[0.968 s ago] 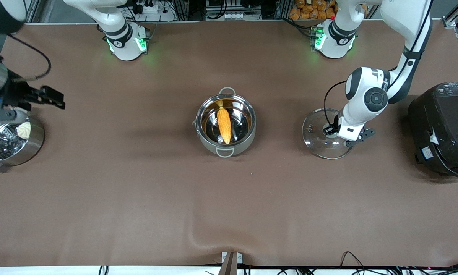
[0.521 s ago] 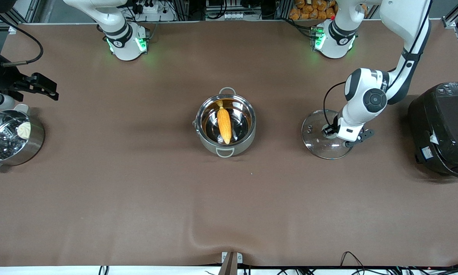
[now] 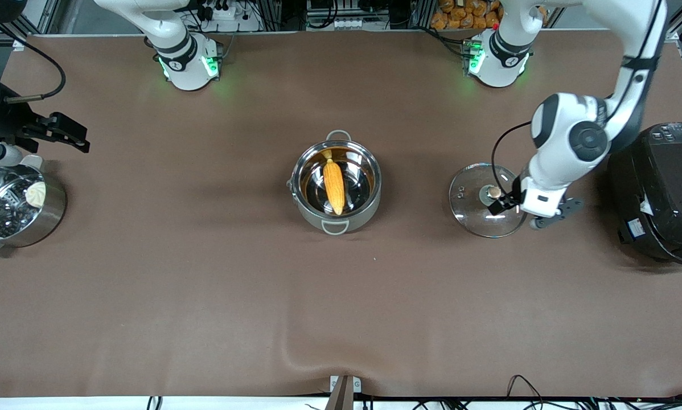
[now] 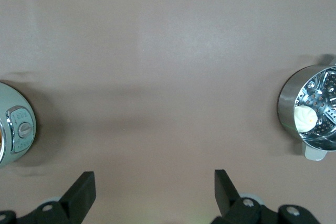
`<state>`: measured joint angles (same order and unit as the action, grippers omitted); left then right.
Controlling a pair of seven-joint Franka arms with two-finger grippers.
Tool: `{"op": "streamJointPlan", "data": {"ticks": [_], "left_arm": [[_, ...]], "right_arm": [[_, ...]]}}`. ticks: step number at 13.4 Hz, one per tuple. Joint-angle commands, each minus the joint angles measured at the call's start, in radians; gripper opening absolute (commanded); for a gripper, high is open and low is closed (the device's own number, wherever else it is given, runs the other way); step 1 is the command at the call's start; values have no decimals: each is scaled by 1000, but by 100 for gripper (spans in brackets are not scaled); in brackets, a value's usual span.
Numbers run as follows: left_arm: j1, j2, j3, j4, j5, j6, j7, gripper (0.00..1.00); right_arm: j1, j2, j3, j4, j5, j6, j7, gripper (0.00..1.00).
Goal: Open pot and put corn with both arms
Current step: 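Set the glass lid on the table and open the left gripper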
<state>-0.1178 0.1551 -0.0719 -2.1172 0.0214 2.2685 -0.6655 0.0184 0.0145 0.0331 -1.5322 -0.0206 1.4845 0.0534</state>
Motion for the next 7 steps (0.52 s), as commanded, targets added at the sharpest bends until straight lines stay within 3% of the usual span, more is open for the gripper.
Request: {"op": "streamJointPlan", "data": {"ticks": [1, 4, 7], "left_arm": [[13, -22, 1, 199, 23, -229, 18, 100], [13, -26, 3, 363, 23, -409, 21, 100], [12, -86, -2, 410, 23, -466, 59, 100]], "right_arm": [[-9, -10, 7, -14, 14, 8, 19, 100], [-8, -10, 7, -16, 14, 2, 19, 100], [-8, -10, 7, -16, 14, -1, 19, 100]]}}
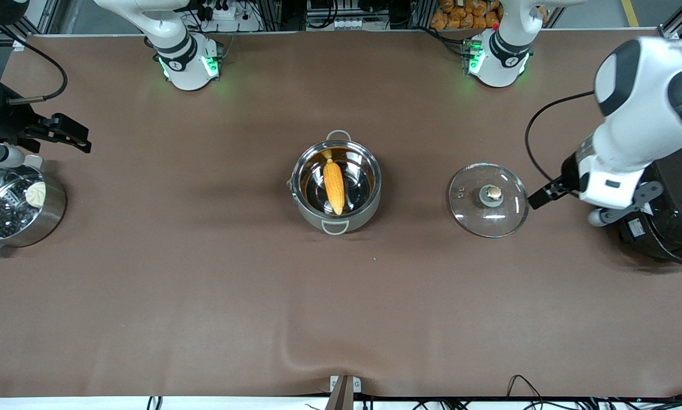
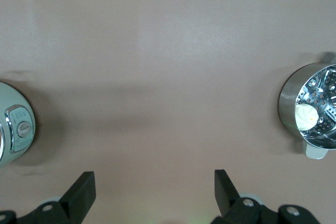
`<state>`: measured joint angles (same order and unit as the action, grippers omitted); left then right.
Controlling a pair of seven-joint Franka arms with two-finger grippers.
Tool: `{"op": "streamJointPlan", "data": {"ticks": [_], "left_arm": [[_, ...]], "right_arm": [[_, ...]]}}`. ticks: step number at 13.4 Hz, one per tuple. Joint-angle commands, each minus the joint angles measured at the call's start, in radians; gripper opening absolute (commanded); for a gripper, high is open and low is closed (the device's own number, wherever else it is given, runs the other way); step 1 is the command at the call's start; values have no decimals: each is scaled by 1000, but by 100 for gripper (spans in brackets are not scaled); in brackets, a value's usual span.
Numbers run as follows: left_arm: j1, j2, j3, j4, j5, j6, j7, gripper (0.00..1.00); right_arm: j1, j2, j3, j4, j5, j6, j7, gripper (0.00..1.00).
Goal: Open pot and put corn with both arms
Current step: 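Set the glass lid on the table and open the left gripper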
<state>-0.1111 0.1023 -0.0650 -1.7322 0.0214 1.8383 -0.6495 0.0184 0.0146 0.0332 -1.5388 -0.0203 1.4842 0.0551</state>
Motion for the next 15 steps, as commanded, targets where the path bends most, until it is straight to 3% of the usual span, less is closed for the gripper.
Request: {"op": "streamJointPlan", "data": {"ticks": [1, 7, 15], "left_arm": [[5, -55, -10, 25, 23, -36, 75, 100], [5, -141, -10, 28, 23, -66, 207, 100], [7, -135, -4, 169, 6, -243, 379, 100]], "right_arm": [[-8, -10, 7, -11, 14, -2, 17, 100], [-3, -8, 7, -11, 14, 1, 17, 100], [-2, -7, 7, -12, 14, -1, 17, 100]]}}
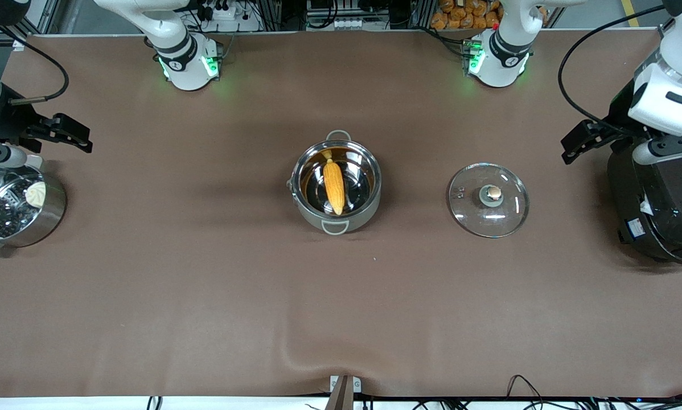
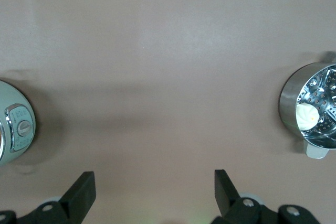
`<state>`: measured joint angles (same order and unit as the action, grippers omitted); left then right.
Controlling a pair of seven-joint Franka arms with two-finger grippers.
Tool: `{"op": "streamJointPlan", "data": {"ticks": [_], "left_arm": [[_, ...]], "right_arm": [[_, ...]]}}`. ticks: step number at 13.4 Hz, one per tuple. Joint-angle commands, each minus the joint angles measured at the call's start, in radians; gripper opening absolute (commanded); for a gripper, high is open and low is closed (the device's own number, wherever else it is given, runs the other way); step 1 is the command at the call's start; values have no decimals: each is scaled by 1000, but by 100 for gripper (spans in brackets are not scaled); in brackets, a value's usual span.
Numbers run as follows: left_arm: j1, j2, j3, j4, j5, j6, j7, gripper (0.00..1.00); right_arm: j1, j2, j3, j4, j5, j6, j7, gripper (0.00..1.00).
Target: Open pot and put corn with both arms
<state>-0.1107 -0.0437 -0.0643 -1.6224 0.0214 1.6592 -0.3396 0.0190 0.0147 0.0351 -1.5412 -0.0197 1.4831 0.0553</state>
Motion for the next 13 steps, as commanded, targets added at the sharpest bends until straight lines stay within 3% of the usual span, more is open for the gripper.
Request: {"op": "streamJointPlan", "data": {"ticks": [1, 5, 13], "left_arm": [[28, 16, -6, 67, 5, -79, 114, 100], [42, 18, -5, 62, -5, -87, 244, 100], [71, 60, -9, 99, -9, -136, 243, 100]], "right_arm": [[-2, -7, 5, -10, 14, 0, 17, 100], [-2, -7, 6, -11, 14, 0, 17, 100], [-1, -5, 6, -14, 14, 2, 17, 100]]}}
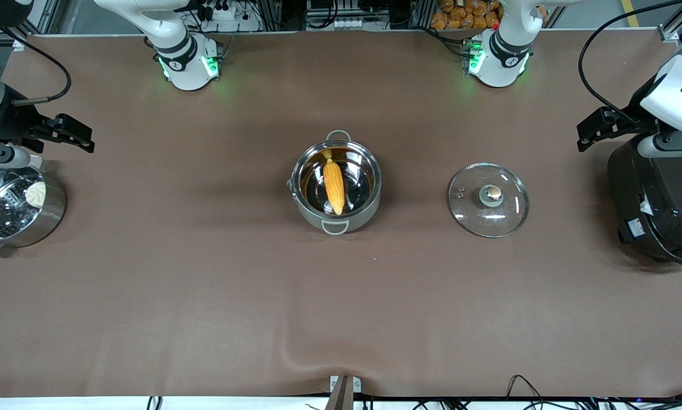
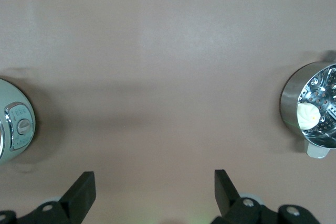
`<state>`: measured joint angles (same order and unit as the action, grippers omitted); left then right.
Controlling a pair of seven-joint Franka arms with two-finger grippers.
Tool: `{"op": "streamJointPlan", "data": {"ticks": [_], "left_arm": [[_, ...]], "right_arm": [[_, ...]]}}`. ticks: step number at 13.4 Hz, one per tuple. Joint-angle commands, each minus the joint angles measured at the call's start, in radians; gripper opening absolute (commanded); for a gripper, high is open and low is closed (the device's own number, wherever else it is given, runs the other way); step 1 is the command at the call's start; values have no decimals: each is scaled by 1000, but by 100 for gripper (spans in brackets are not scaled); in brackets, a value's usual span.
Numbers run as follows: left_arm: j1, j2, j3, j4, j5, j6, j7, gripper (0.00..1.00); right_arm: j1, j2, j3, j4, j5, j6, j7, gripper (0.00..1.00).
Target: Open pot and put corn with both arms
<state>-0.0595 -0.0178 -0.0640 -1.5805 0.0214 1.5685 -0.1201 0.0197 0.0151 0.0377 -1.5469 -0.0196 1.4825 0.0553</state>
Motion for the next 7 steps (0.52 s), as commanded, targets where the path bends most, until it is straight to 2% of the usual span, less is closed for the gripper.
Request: {"op": "streamJointPlan", "data": {"ticks": [1, 7], "left_arm": [[21, 50, -8, 75, -9, -62, 23, 100], [21, 68, -14, 85, -6, -64, 22, 100]], "right_arm": [[-1, -6, 4, -9, 13, 2, 17, 100], [-1, -6, 4, -9, 13, 1, 17, 100]]}}
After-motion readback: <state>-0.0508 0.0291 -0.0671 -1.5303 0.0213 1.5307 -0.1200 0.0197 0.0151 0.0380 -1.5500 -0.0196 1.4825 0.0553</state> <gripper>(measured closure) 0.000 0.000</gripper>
